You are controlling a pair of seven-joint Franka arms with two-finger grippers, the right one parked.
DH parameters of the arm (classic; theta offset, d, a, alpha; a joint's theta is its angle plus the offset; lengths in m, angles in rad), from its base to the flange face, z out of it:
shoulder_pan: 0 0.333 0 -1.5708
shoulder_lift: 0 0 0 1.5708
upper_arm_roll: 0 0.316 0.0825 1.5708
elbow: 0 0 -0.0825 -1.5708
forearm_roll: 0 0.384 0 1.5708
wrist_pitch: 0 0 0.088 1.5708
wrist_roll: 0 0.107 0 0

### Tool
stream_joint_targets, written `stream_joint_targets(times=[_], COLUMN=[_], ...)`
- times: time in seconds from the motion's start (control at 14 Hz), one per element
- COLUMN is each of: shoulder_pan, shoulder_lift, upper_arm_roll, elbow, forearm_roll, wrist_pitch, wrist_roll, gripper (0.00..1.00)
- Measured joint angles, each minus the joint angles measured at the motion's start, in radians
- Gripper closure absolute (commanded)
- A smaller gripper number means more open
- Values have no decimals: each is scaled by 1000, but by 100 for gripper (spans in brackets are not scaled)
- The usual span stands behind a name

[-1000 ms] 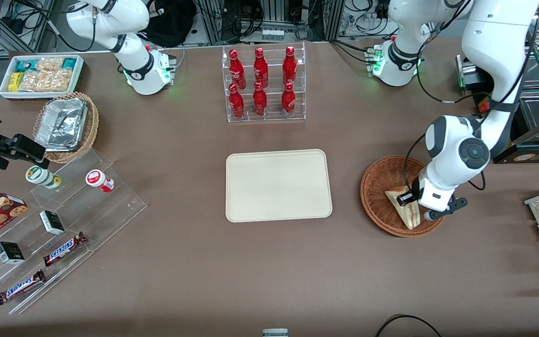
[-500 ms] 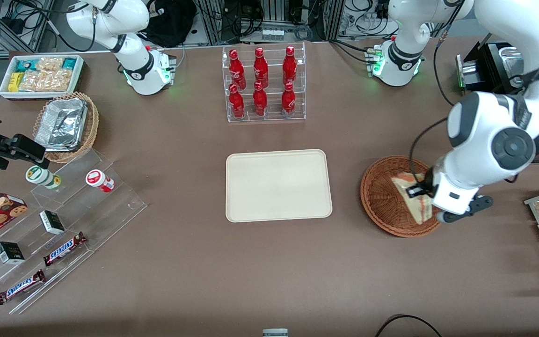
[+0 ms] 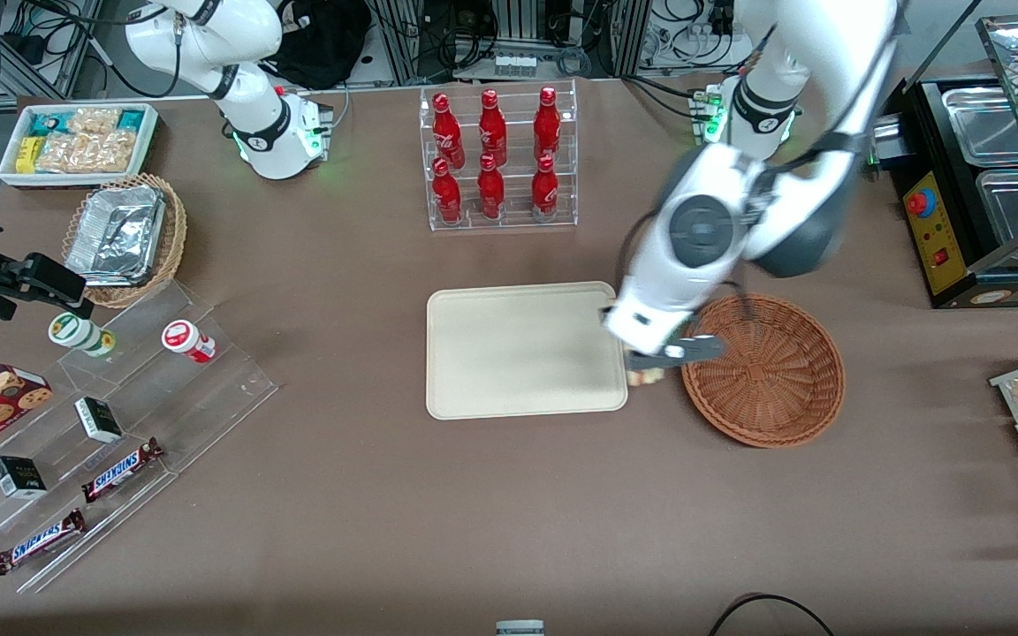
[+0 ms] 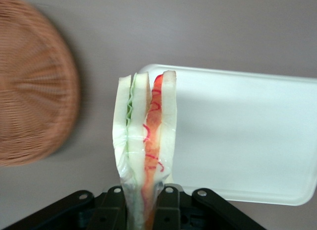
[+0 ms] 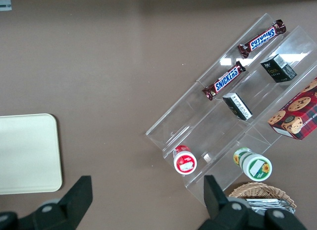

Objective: Place sandwich from basket to tray
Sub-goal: 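Lift the sandwich and carry it over the cream tray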

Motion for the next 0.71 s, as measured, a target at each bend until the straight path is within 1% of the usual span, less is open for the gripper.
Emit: stream_joint_targets(times=[0.29,0.5,0.71], shoulder_pan=[-135,-188,-212], shoulder_lift=[153,245,286], upper_arm_roll=[1,2,2], elbow=[47,72,81], forearm_roll=[1,2,4], wrist_pitch=[146,242,263], wrist_roll=[-77,-80,-80], gripper=[88,88,88])
